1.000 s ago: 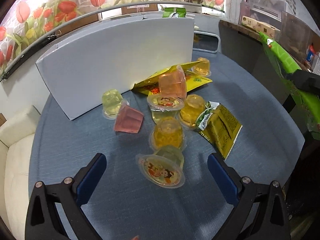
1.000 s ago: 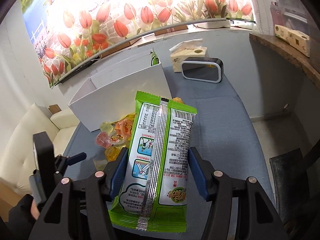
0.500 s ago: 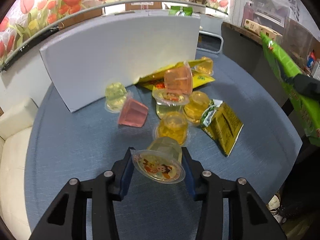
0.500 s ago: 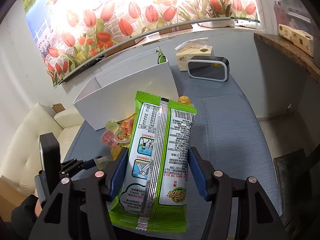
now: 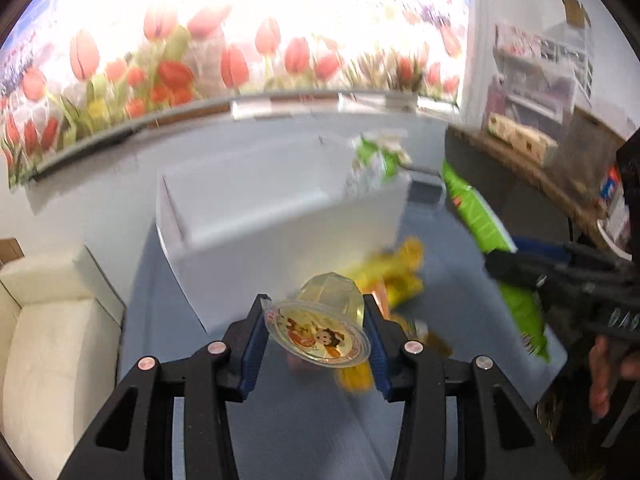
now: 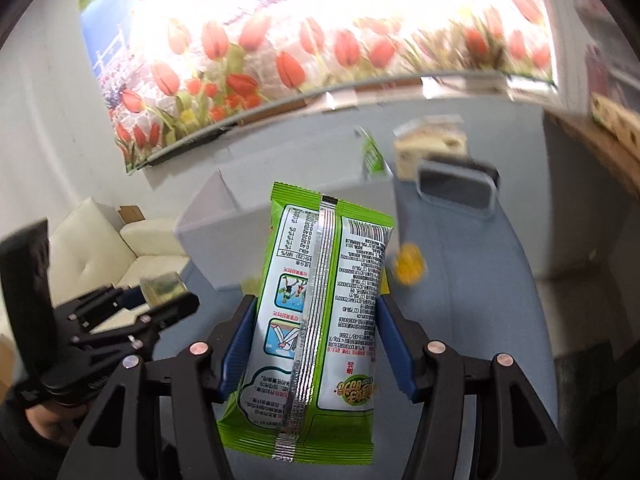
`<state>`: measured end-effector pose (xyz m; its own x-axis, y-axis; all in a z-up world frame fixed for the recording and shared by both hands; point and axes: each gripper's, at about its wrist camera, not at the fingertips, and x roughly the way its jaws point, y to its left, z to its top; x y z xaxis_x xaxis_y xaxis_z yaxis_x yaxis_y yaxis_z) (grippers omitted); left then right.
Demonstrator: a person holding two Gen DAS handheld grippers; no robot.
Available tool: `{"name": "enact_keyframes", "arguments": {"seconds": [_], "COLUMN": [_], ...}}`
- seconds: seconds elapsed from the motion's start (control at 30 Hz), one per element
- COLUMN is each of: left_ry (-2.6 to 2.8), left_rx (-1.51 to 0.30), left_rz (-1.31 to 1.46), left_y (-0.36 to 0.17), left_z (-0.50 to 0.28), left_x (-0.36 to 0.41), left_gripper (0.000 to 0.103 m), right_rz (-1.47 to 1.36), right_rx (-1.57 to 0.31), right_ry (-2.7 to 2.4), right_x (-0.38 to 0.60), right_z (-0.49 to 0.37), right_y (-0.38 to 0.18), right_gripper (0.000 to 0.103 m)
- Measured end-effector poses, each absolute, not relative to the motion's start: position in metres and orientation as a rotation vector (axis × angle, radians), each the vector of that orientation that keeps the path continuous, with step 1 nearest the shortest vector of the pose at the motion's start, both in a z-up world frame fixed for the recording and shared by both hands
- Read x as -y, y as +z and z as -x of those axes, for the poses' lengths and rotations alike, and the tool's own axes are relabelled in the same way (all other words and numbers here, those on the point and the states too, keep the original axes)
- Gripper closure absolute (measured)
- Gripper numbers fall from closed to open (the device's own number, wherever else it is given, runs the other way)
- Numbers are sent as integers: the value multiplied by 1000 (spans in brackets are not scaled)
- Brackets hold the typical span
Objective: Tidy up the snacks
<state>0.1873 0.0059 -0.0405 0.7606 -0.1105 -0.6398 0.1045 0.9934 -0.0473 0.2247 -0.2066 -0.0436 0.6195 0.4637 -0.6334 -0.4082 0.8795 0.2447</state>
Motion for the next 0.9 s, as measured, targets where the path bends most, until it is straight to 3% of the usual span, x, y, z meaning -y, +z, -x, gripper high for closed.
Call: {"name": "enact_keyframes", "arguments": {"seconds": [0.3, 0.5, 0.63, 0.67, 0.7, 0.73, 0.9], "left_ry": [-67, -42, -22, -19, -19, -12, -16], "left_rx": [-641, -671, -705, -711, -720, -730, -715], "left_rz": [22, 40, 35, 27, 23, 17, 30], "left_y": [8, -5, -23, -26, -30, -34, -40], "left_z": [-273, -327, -346, -349, -351, -352, -343], "left_x": [-46, -73, -85, -86, -87, -89, -99], "left_gripper": [54, 54, 52, 49, 30, 2, 0], "right_rz": [-35, 10, 47, 51, 58, 58, 2], "right_rx": [-694, -732, -767, -770, -781, -792, -800], "right_ry": [505, 513, 495, 485, 462, 446, 434], "right_x": [152, 109, 89, 87, 85, 86, 101], "right_z": [-320, -381, -406, -410, -415, -418, -426], "right_y": [-6, -13, -27, -30, -34, -37, -46], "right_gripper": [39, 38, 32, 28, 22, 7, 0]}}
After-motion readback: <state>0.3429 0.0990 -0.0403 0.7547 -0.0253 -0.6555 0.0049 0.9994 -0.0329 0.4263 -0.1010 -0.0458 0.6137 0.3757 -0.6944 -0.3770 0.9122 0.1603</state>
